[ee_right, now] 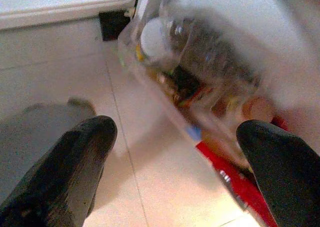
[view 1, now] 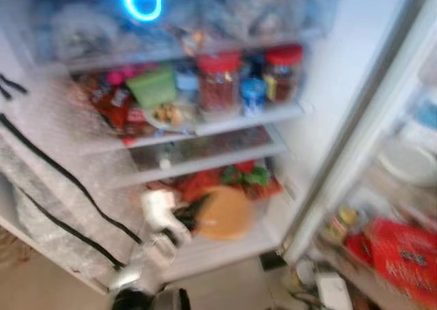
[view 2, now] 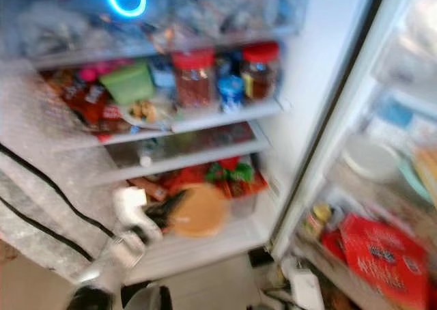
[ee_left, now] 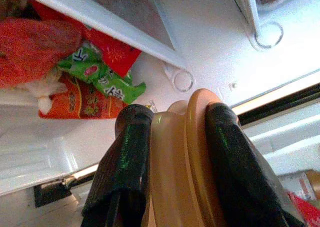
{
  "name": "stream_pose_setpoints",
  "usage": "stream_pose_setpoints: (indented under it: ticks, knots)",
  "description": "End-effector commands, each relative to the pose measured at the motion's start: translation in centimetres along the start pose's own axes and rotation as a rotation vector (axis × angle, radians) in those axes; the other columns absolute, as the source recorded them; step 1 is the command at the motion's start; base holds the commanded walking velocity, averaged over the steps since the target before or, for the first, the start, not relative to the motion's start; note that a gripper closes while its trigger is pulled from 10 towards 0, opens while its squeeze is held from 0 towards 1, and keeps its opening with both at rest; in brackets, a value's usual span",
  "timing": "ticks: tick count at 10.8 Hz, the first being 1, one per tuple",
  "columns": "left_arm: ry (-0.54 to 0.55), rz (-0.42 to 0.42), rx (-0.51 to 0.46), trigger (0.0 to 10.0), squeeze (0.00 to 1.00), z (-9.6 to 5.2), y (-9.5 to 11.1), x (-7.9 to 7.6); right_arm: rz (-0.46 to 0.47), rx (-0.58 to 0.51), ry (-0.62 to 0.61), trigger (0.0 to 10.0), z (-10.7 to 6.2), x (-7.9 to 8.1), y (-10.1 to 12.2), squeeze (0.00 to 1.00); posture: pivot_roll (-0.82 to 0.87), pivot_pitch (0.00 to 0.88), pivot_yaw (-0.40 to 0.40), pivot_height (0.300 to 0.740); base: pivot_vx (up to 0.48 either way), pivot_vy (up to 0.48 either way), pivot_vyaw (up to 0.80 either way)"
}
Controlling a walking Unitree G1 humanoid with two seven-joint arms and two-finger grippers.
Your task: Restocking fridge
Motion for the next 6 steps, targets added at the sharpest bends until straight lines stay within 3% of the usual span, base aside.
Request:
stream_pose_setpoints:
  ticks: [1, 6]
  knots:
    - [0.035, 0.008, -0.013, 10.0, 0.00, -0.79, 0.83, 1.26, 0.008, -0.027, 0.016, 10.0, 0.11, 0.77, 1.12, 0.00, -0.02, 0.032, 0.006, 0.651, 0.247, 0.000, 0.00]
    - [0.030, 0.004, -0.017, 10.0, 0.00, -0.60, 0.83, 1.09, 0.008, -0.027, 0.015, 10.0, 0.12, 0.71, 1.12, 0.00, -0.02, 0.035, 0.005, 0.651, 0.253, 0.000, 0.00]
Point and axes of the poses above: a point about 5 cm out from each wrist's last joint towards the gripper, its own z axis pointing out of the wrist towards the gripper, its own y axis along the axis of the wrist's last joint, x = y × z, the point moved 5 cm from there along z, pointing out of the wrist towards the gripper, and after that the axes turned 3 degrees about z, right-handed, at the moved point
